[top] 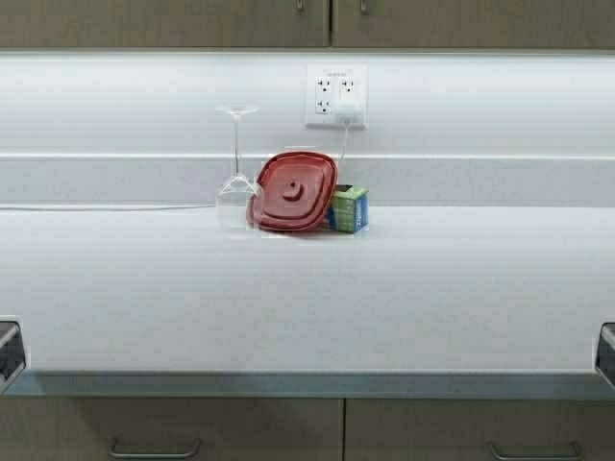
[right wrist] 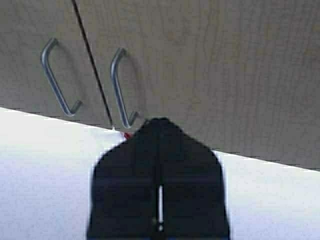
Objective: Open the cabinet, put the pot inside, then close it
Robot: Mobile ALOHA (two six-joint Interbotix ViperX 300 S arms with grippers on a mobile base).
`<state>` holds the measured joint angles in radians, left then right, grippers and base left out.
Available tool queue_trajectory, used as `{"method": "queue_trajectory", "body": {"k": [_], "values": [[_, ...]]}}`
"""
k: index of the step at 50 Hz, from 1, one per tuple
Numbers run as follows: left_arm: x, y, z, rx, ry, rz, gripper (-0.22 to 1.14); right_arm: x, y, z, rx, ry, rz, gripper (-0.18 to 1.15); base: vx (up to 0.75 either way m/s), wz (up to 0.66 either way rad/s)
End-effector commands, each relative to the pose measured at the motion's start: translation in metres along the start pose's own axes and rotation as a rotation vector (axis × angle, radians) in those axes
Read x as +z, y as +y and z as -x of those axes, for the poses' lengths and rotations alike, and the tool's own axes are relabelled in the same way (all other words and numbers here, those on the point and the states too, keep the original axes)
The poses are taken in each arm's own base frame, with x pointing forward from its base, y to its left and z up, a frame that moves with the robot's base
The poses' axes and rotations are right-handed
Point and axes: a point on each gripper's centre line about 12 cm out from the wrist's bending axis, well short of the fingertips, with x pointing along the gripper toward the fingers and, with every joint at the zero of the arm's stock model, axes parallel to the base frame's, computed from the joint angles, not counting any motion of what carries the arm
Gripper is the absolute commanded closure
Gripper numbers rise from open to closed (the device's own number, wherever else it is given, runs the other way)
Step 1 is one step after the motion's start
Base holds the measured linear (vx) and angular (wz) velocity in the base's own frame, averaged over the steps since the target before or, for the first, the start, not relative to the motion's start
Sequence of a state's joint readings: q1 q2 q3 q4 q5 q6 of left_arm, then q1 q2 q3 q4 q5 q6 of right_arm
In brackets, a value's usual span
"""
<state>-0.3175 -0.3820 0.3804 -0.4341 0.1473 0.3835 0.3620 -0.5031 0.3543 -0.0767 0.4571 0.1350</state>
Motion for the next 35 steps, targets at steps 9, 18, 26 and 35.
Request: {"method": "queue_trajectory", "body": {"k": [9, 18, 26, 35], "values": [[0.0108, -0.0014, 0.0034, -0.001, -0.033, -0.002, 0.87, 0.0106, 0.0009, 0.0054, 0.003, -0.037, 0.004, 0.91, 0.0, 0.0], [0.011, -0.0008, 0.0034, 0.001, -0.034, -0.002, 0.87, 0.0086, 0.0008, 0.0041, 0.002, -0.031, 0.005, 0.91, 0.0, 0.0], [0.0098, -0.0007, 0.0033, 0.001, -0.031, -0.003, 0.87, 0.0089, 0.0007, 0.0047, 0.001, -0.032, 0.007, 0.91, 0.0, 0.0], [0.0107, -0.0006, 0.0033, 0.002, -0.036, -0.005, 0.87, 0.0089, 0.0007, 0.0047, 0.001, -0.032, 0.007, 0.91, 0.0, 0.0]]}}
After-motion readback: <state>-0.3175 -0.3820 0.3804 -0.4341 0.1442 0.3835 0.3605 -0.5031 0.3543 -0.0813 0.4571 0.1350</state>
